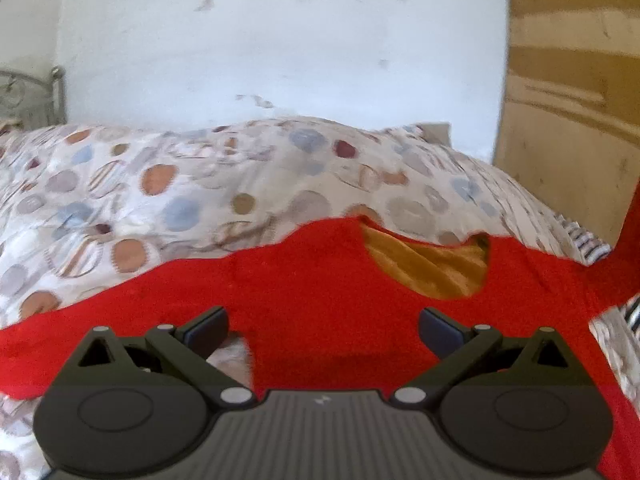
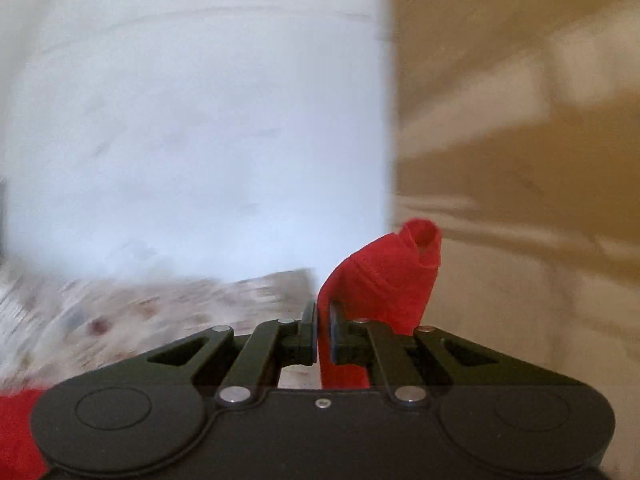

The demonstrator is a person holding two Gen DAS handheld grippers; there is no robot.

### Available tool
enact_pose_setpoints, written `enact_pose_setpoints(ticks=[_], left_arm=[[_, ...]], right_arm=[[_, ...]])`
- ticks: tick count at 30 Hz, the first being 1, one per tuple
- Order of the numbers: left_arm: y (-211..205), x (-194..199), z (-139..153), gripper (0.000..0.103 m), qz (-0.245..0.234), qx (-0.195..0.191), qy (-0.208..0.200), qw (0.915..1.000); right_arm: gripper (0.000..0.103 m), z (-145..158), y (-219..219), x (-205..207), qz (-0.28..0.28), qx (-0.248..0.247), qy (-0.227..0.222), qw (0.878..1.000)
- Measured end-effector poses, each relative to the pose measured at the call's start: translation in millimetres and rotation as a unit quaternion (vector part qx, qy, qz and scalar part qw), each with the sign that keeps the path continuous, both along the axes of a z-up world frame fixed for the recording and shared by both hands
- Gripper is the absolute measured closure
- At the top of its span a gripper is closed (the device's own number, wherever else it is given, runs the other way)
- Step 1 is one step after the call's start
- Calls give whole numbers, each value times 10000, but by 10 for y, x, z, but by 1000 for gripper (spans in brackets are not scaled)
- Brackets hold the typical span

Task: Fold small clothes

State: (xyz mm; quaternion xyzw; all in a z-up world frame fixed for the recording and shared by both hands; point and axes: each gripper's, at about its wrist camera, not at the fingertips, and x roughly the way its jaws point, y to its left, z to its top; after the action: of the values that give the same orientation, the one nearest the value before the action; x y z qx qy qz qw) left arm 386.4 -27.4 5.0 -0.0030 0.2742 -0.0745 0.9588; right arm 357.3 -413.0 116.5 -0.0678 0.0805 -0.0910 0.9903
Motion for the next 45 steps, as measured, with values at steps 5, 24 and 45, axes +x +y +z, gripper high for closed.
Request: enact_pose_setpoints(ticks=[5, 24, 45], left_arm=[[422, 0, 44, 0, 269, -419, 22, 9988], [989, -141, -378, 0, 275, -989, 590, 9930], [253, -45, -453, 85, -85, -732, 1350, 9881]], right_arm=[[98, -101, 1029, 39, 1182, -596, 365, 9905], [96, -1558, 2580, -850, 2980, -1762, 2284, 9099], [7, -1551, 1192, -1176, 1606, -438, 2241, 9603]])
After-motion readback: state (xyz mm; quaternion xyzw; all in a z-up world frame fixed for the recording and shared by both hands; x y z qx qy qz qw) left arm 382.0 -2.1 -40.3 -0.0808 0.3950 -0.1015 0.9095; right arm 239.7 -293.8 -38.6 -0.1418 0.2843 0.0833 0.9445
